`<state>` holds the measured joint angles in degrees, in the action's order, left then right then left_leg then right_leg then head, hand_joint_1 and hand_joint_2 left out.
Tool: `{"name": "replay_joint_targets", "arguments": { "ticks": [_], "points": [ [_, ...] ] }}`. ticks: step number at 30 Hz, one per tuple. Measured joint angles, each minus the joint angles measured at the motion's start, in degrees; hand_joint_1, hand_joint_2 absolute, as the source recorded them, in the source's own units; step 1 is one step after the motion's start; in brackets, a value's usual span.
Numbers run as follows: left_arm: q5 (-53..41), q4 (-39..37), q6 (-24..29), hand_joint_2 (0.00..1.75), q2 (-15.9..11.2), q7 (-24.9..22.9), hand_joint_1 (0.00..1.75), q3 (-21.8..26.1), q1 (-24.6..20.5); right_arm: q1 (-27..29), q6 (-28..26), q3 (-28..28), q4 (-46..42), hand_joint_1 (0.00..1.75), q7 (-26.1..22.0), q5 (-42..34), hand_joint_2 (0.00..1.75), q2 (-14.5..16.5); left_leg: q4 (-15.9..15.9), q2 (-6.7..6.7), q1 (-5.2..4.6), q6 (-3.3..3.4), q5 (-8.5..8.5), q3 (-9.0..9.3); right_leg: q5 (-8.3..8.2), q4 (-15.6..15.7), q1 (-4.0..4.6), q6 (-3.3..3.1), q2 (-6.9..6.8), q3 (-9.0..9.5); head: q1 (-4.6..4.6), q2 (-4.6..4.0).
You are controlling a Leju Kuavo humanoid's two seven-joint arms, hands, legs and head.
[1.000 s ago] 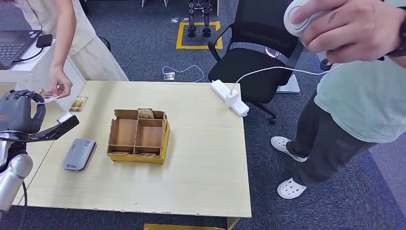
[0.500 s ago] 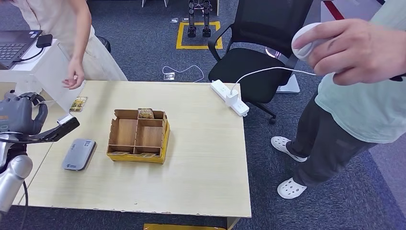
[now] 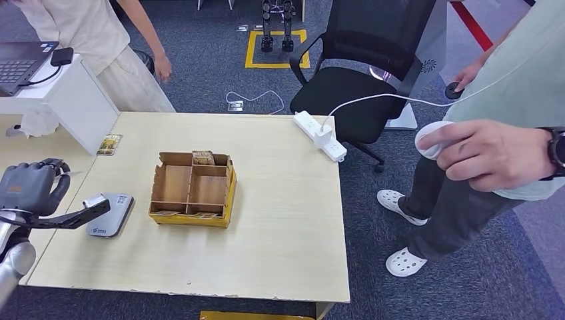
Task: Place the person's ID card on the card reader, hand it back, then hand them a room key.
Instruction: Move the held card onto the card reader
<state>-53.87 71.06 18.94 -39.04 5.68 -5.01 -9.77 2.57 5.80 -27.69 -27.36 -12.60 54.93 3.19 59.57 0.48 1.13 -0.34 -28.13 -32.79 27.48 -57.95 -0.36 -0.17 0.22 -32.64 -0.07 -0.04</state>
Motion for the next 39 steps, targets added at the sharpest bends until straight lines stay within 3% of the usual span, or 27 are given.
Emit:
{"name": "replay_joint_targets", "arguments": {
  "ticks": [6, 13, 39],
  "points": [
    [-5.63, 0.05, 4.50, 1.75, 1.06, -1.90, 1.75, 0.00, 5.98, 0.51, -0.75, 2.73, 0.00, 0.00, 0.38, -4.20, 0.00, -0.46, 0.00, 0.03, -0.01, 0.03, -0.02, 0.00, 0.01, 0.01, -0.01, 0.01, 0.01, -0.03, 0.00, 0.00],
    [-4.54, -0.05, 5.75, 1.75, 3.95, -1.82, 1.75, 0.00, 9.83, 0.98, -1.57, 6.32, -0.01, 0.00, 1.18, -8.12, 0.00, -1.24, 0.00, 0.00, -0.01, 0.03, -0.03, -0.02, 0.01, 0.02, -0.01, 0.01, -0.01, -0.03, 0.01, 0.00],
    [2.02, -3.31, 7.44, 1.75, 12.22, 0.88, 1.75, 0.00, 10.56, 3.48, -3.10, 15.74, -3.18, 0.00, 4.10, -18.18, 0.00, -3.04, 0.00, -0.01, -0.01, 0.04, -0.03, -0.01, 0.00, 0.02, -0.01, 0.01, -0.03, -0.01, 0.01, 0.00]
  ]
}}
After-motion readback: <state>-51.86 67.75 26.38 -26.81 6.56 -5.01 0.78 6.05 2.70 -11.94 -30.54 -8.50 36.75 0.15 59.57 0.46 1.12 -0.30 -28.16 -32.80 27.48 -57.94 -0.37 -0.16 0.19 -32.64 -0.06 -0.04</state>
